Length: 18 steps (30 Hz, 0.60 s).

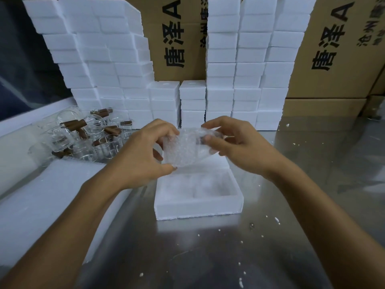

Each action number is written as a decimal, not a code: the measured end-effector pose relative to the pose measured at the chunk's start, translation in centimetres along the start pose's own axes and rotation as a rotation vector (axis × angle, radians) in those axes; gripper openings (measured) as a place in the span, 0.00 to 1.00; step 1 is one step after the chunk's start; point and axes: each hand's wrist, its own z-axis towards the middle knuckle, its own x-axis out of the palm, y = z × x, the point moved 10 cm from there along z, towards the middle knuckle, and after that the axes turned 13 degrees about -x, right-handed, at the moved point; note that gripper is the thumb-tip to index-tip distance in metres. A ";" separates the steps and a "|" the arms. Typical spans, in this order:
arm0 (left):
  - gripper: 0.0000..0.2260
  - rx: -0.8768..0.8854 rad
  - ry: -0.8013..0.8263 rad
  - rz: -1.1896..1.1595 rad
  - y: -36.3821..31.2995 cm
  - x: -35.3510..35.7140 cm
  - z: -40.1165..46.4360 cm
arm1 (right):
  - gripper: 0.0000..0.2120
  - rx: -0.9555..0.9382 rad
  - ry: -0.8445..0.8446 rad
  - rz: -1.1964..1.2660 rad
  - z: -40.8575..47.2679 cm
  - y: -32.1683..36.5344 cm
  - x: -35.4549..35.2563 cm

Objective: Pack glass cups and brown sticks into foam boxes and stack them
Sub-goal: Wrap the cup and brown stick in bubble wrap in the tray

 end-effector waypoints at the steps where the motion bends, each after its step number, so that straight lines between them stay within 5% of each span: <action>1: 0.23 0.007 -0.012 -0.007 0.0 -0.1 0.0 | 0.04 0.025 -0.033 0.037 -0.1 -0.3 -0.5; 10: 0.26 -0.195 -0.011 -0.064 1.9 0.5 0.2 | 0.08 0.141 -0.240 0.290 -0.4 -1.7 -2.0; 18: 0.27 -0.292 0.140 -0.396 2.5 1.3 -0.1 | 0.09 0.131 -0.263 0.175 -0.5 -1.5 -2.1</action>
